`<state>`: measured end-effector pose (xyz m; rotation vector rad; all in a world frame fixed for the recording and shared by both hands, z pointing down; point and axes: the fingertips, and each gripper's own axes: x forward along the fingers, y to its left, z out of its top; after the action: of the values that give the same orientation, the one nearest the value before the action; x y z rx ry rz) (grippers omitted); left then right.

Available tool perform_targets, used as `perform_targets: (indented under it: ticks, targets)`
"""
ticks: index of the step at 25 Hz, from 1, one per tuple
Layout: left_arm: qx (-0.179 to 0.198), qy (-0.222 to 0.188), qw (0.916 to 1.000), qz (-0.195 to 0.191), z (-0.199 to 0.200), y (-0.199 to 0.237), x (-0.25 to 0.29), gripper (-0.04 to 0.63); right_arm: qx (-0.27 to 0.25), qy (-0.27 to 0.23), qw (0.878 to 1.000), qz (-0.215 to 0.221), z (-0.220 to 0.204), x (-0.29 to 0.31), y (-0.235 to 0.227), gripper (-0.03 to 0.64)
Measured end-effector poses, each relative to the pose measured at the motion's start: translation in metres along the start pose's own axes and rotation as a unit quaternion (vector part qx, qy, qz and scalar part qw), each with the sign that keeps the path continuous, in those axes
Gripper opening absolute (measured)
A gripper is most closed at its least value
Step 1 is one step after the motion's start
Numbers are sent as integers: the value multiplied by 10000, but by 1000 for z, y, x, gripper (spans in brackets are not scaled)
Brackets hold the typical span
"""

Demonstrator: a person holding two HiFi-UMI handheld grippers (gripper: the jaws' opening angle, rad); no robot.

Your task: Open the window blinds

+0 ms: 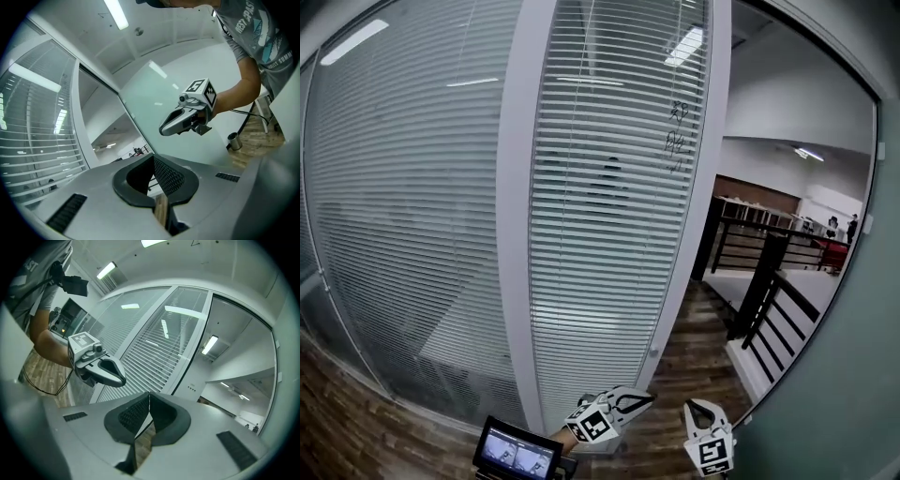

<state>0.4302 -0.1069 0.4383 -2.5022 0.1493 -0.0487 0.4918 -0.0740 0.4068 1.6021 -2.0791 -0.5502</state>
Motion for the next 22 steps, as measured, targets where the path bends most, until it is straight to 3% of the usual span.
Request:
perform_targets:
  ticks: [11, 14, 19, 22]
  targets:
    - [-109, 34, 9999, -8, -66, 71, 22, 0, 316, 119, 9993, 171, -28, 112, -5, 3]
    - [-105, -34, 9999, -56, -87, 89, 21, 0, 363, 226, 9990, 103, -36, 149, -4, 3]
    - [-149, -149, 9996, -212, -136, 84, 5, 0, 514, 407, 9978, -98, -67, 191, 28, 3]
    - [-175, -181, 9993, -276, -144, 112, 22, 0, 590, 481, 9971, -93, -74, 221, 10, 3]
